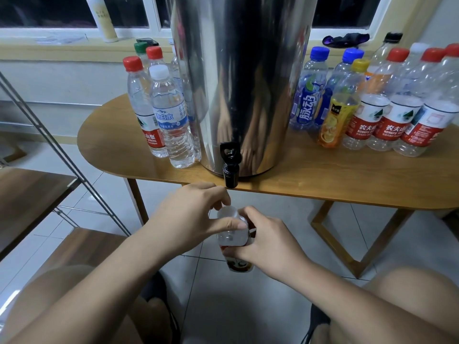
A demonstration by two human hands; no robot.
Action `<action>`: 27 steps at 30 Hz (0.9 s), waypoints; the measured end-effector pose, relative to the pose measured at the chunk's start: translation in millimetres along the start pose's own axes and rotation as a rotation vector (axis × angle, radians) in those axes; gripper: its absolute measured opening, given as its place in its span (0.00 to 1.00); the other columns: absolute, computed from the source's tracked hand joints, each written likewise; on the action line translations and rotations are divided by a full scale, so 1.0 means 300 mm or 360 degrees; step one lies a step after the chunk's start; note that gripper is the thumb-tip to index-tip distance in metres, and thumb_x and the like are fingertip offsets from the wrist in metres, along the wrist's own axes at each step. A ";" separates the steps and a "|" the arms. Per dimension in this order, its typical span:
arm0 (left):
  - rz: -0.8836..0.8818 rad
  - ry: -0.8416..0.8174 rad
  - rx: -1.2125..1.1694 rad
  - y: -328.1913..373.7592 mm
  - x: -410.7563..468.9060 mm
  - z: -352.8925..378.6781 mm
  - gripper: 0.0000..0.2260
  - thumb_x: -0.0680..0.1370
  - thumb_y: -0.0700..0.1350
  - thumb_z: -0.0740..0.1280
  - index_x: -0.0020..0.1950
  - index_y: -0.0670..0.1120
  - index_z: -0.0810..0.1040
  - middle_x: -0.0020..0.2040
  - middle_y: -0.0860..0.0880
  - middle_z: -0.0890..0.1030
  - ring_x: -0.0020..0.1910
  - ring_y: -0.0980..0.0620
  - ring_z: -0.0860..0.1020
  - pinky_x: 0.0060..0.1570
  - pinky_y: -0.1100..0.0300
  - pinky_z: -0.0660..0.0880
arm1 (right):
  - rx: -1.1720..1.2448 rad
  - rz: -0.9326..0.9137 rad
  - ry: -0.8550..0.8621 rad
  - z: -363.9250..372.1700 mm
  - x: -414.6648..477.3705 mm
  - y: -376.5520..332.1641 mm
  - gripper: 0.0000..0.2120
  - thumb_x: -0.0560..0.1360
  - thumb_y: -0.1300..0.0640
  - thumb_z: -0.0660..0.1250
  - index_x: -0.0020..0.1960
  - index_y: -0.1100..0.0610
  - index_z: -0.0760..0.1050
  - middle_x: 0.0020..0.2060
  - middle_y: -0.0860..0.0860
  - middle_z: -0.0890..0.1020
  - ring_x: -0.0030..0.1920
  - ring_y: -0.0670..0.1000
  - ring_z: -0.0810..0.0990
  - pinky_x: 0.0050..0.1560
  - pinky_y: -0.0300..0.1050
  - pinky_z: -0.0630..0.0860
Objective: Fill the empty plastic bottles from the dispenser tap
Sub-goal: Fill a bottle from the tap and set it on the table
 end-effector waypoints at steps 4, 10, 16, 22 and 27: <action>0.0048 -0.0012 0.0025 0.008 0.006 0.007 0.20 0.73 0.72 0.72 0.51 0.57 0.79 0.45 0.61 0.76 0.44 0.59 0.75 0.41 0.59 0.74 | 0.0006 0.0003 0.0001 -0.005 -0.003 0.001 0.31 0.63 0.33 0.81 0.61 0.38 0.72 0.51 0.40 0.85 0.52 0.45 0.84 0.53 0.53 0.84; 0.0239 -0.0263 -0.0211 0.032 -0.003 0.037 0.16 0.79 0.50 0.79 0.65 0.61 0.84 0.59 0.64 0.82 0.59 0.64 0.79 0.58 0.65 0.76 | 0.0005 0.0000 0.0022 -0.018 -0.011 0.007 0.32 0.63 0.34 0.83 0.62 0.37 0.72 0.51 0.41 0.85 0.53 0.45 0.84 0.53 0.52 0.84; 0.0055 -0.0103 -0.0121 0.000 0.003 0.009 0.24 0.73 0.73 0.72 0.58 0.58 0.83 0.51 0.61 0.81 0.49 0.59 0.79 0.46 0.62 0.77 | 0.0002 -0.0019 0.0014 -0.024 -0.010 -0.005 0.32 0.63 0.33 0.82 0.61 0.38 0.73 0.51 0.42 0.85 0.52 0.45 0.83 0.52 0.53 0.84; 0.0077 -0.0178 -0.0159 0.002 0.004 0.022 0.13 0.76 0.59 0.78 0.59 0.59 0.85 0.50 0.62 0.80 0.49 0.62 0.77 0.46 0.68 0.72 | -0.0048 -0.0025 0.0022 -0.011 -0.007 -0.006 0.32 0.64 0.34 0.83 0.61 0.39 0.72 0.51 0.40 0.85 0.53 0.45 0.83 0.52 0.52 0.83; 0.0148 -0.0215 -0.0190 0.011 -0.001 0.014 0.13 0.79 0.52 0.79 0.63 0.60 0.85 0.52 0.63 0.80 0.51 0.62 0.78 0.48 0.67 0.75 | -0.0075 -0.0024 0.0037 -0.016 -0.009 -0.010 0.32 0.65 0.34 0.83 0.62 0.38 0.72 0.52 0.40 0.84 0.53 0.45 0.83 0.52 0.50 0.83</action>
Point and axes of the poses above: each hand's wrist, its own x-axis towards the middle knuckle, its own z-axis out of the palm, y = z × x, the point moved 9 cm from there along x, towards the middle knuckle
